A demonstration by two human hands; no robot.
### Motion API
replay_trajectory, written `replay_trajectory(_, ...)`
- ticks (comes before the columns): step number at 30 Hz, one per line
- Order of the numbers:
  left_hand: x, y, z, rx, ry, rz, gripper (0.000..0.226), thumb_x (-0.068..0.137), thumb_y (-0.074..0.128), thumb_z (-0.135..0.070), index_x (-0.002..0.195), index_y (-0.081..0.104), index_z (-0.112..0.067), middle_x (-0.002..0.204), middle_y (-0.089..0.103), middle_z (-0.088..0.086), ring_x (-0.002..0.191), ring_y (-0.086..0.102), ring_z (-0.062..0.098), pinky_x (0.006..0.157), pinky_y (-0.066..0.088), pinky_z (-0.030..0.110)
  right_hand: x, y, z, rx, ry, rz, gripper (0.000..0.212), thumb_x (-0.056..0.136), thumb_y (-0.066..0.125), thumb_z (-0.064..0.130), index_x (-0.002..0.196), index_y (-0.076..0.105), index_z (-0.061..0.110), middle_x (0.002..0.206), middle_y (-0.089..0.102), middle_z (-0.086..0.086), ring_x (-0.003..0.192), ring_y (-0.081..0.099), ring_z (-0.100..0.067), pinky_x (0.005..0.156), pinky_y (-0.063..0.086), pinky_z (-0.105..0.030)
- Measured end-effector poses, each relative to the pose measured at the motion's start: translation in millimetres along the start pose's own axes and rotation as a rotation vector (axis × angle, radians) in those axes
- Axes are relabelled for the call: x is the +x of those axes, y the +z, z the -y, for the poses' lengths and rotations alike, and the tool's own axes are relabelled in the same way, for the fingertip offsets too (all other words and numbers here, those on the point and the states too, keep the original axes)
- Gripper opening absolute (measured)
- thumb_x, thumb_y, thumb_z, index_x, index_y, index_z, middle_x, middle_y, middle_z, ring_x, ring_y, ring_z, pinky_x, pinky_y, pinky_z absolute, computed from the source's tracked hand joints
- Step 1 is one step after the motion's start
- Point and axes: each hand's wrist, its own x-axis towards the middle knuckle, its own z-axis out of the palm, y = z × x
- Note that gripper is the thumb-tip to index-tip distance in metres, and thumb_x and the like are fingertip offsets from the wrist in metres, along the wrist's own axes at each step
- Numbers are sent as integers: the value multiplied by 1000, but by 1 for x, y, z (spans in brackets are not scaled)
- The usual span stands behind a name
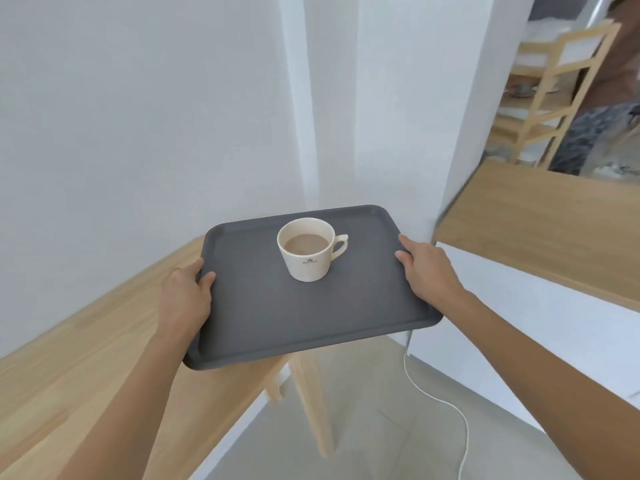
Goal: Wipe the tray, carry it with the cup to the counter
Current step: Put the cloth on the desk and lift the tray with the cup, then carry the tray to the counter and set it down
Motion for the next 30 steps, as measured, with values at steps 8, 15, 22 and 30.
replay_trajectory(8, 6, 98, -132, -87, 188, 160, 42, 96, 53, -17, 136, 53, -5, 123, 63, 24, 116, 56, 40, 101, 42, 45, -22, -73, -124, 26, 278, -116, 45, 99, 38, 28, 143, 39, 19, 135, 56, -12, 122, 51, -36, 99, 42, -47)
replay_trajectory(15, -21, 200, -256, -137, 333, 263, 38, 96, 52, -15, 133, 56, -4, 115, 64, 26, 112, 56, 41, 96, 41, 42, -39, -144, -247, -16, 402, -200, 44, 100, 37, 25, 143, 38, 15, 127, 60, -17, 116, 53, -37, 93, 44, -43)
replay_trajectory(22, -41, 294, -355, -177, 420, 386, 41, 97, 51, -20, 136, 53, -8, 117, 62, 23, 110, 58, 37, 97, 41, 40, -49, -203, -344, -105, 501, -266, 44, 100, 38, 23, 142, 40, 13, 115, 65, -21, 106, 58, -40, 88, 47, -44)
replay_trajectory(30, -33, 383, -438, -156, 508, 438, 37, 97, 51, -19, 130, 57, -4, 109, 62, 26, 106, 56, 42, 91, 42, 41, -28, -224, -425, -107, 608, -296, 41, 100, 37, 22, 138, 43, 11, 107, 67, -23, 99, 59, -42, 83, 48, -46)
